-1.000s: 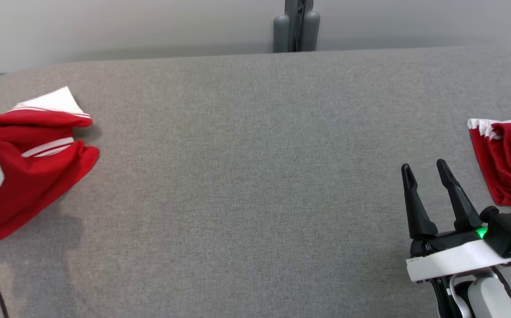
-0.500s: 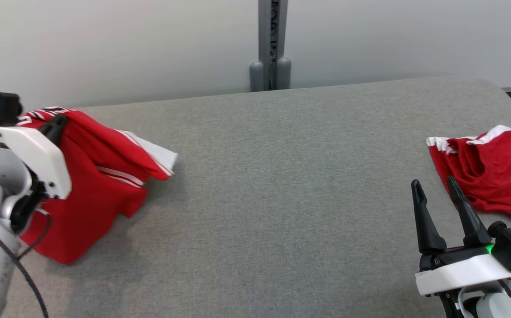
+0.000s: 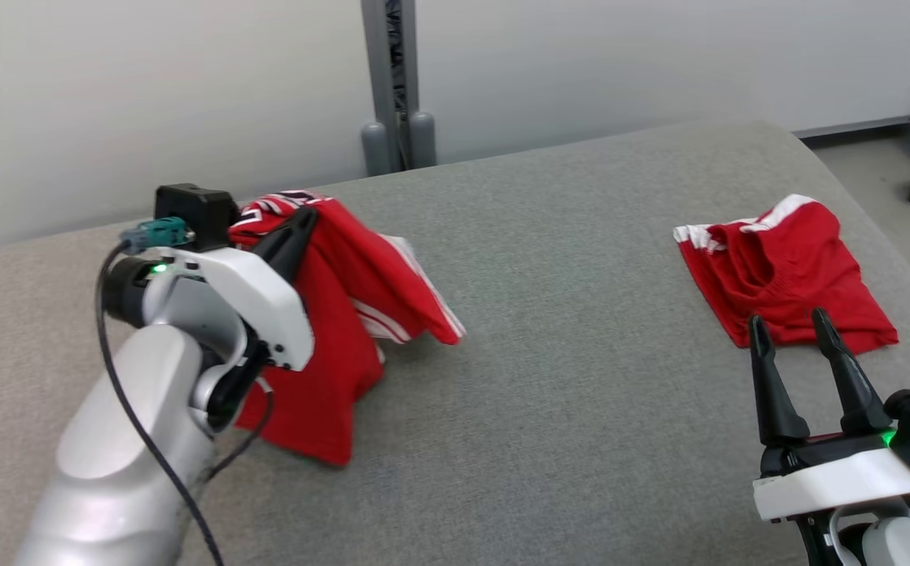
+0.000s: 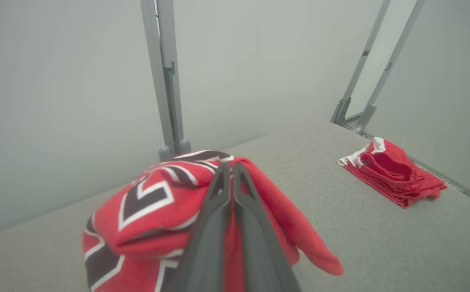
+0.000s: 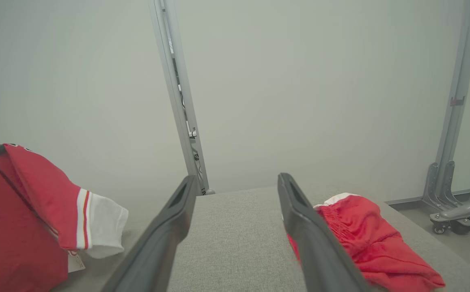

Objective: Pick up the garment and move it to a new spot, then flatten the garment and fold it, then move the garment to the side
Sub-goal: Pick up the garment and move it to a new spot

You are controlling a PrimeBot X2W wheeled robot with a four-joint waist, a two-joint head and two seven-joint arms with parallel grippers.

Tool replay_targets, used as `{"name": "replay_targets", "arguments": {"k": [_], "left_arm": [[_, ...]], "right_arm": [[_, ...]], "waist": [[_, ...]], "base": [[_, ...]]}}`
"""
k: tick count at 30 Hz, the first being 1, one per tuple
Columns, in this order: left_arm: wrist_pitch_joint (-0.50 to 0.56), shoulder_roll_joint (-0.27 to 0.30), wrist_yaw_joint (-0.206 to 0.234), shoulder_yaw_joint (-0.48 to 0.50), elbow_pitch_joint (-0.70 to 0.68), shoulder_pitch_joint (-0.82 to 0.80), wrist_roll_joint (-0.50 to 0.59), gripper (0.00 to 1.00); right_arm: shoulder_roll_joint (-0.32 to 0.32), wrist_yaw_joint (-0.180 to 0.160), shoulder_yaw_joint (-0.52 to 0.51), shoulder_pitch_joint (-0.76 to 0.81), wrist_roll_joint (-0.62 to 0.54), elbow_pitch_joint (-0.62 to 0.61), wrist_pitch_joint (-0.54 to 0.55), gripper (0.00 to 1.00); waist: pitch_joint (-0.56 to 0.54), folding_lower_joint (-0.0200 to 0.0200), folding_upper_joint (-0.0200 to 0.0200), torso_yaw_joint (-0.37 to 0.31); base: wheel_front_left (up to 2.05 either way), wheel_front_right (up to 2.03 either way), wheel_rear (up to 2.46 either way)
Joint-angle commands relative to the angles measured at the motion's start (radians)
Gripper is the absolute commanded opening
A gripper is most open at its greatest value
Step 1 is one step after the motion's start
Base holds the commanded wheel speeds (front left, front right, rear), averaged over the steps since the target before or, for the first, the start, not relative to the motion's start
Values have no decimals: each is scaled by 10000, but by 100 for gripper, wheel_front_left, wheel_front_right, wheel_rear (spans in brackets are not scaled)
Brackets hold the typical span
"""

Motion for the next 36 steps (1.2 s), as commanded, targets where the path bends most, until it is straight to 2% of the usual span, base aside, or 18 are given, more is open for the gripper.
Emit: {"name": "replay_targets", "arguments": {"k": [1, 7, 11, 18, 24, 25, 26, 27, 28, 29, 36], "left_arm": [[-292, -219, 48, -4, -15, -155, -57, 0], [-1369, -1092, 100, -56, 179, -247, -162, 0], [-1604, -1330, 86, -298, 573, -64, -66, 0], [-1836, -1715, 5, -1164, 2607, 230, 187, 0], [-2358, -1908, -79, -1740, 3769, 199, 33, 0], [-2402, -1928, -100, -1852, 3869, 177, -38, 7], [-2459, -1937, -115, -1970, 3929, 123, -106, 21], [-2565, -1943, -130, -2046, 3962, 45, -190, 41], [-2652, -1954, -133, -2123, 3995, -21, -248, 75], [-2770, -1963, -127, -2203, 3998, -99, -303, 100], [-3462, -1976, -150, -2605, 3481, -294, -514, 100]], "right_arm": [[-32, -1, -42, -75, -7, -80, -53, 100], [-15, 1, -82, -186, -45, -226, -53, 100], [2, -1, -87, -197, -52, -264, -53, 100], [-1, -1, -30, -296, 2, -181, -53, 100], [0, -1, -27, -307, -18, -39, -54, 100], [1, 1, -9, -301, -23, -27, -52, 100], [-7, 1, -8, -302, -24, -13, -54, 100], [-11, -1, -15, -309, -25, -8, -54, 100], [-19, -1, -13, -310, -24, -9, -52, 100], [-32, -1, -26, -305, -26, -8, -54, 100], [-80, -1, -75, -109, -10, 84, -54, 100]], "waist": [[118, 0, 0, -284], [330, 0, 0, -765], [446, 0, 0, -907], [646, 0, 0, -1021], [666, 0, 0, -800], [657, 0, 0, -738], [646, 0, 0, -672], [630, 0, 0, -601], [609, 0, 0, -527], [585, 0, 0, -446], [373, 0, 0, 119]], "base": [[0, 0, 0], [0, 0, 0], [0, 0, 0], [0, 0, 0], [0, 0, 0], [0, 0, 0], [0, 0, 0], [0, 0, 0], [0, 0, 0], [0, 0, 0], [0, 0, 0]]}}
